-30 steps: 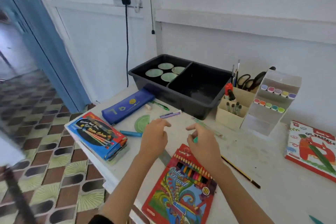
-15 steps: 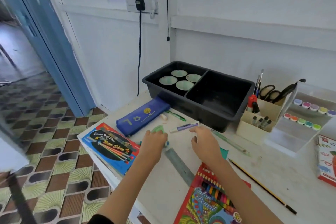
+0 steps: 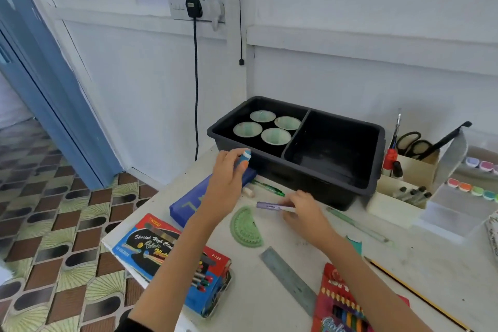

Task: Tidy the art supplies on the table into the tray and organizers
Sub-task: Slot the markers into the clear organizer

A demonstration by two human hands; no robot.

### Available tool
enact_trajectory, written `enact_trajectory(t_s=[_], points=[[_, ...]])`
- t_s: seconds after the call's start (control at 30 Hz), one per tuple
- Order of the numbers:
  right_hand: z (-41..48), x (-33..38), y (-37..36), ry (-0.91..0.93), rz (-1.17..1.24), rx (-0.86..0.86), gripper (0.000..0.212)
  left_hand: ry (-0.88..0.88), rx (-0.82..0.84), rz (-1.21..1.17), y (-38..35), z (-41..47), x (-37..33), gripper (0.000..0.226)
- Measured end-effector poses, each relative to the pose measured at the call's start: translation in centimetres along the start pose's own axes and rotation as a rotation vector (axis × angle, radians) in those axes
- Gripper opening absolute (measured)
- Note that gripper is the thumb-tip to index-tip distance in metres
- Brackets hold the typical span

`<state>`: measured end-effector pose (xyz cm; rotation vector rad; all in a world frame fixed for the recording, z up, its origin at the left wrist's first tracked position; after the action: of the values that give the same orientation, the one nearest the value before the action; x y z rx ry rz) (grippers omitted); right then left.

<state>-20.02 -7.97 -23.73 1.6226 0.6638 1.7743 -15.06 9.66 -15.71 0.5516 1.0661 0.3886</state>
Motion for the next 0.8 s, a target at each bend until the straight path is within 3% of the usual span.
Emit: enact_trajectory(t_s=[0.13,0.2,0.27,0.33,0.37,0.47,0.53,0.63,0.7,0.8], points=[[0.6,2.0,0.2,-0.099,0.603,-0.111,0.014,0.169,-0.055,-0.207,1.8,0.9,1.0,0.023],[1.3,3.0,-0.1,-0.161,0.936,-0.206,0.023,0.194,-0.054,-0.242,2.6,1.0,1.4,0.023],[2.1,3.8,-0.3,-0.208,1.158,-0.279,0.03,0.21,-0.052,-0.263,3.1,1.0,2.0,0.024],[3.0,4.7,-0.9,-0.231,1.26,-0.277,0.023,0.228,-0.062,-0.273,3.4,1.0,2.7,0.024],[3.4,5.1,-1.2,-0.224,1.183,-0.273,0.024,0.232,-0.066,-0.278,3.5,1.0,3.1,0.023],[4.9,5.3,-2.7,-0.163,0.492,-0.206,0.028,0.287,-0.076,-0.363,3.8,1.2,4.2,0.019],[5.7,4.9,-3.9,-0.169,0.171,-0.145,0.025,0.306,-0.097,-0.368,4.0,1.3,4.7,0.021],[6.1,4.5,-5.4,-0.251,0.001,-0.082,0.026,0.277,-0.144,-0.348,4.4,1.3,5.0,0.014],[6.3,4.3,-6.0,-0.278,-0.015,-0.074,0.031,0.274,-0.154,-0.349,4.5,1.3,5.2,0.011],[6.2,4.4,-6.1,-0.248,-0.018,-0.115,0.022,0.284,-0.142,-0.367,4.7,1.2,5.4,0.008]])
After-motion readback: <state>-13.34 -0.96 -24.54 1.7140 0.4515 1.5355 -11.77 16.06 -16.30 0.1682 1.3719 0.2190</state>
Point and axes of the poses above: each hand's wrist, its own z-axis towards the middle knuckle, its own y-axis out of the back of the hand, x = y × z, the point moved 3 cm from there along z, towards the middle knuckle, and after that the axes turned 12 degrees about z, right-handed, at the moved point
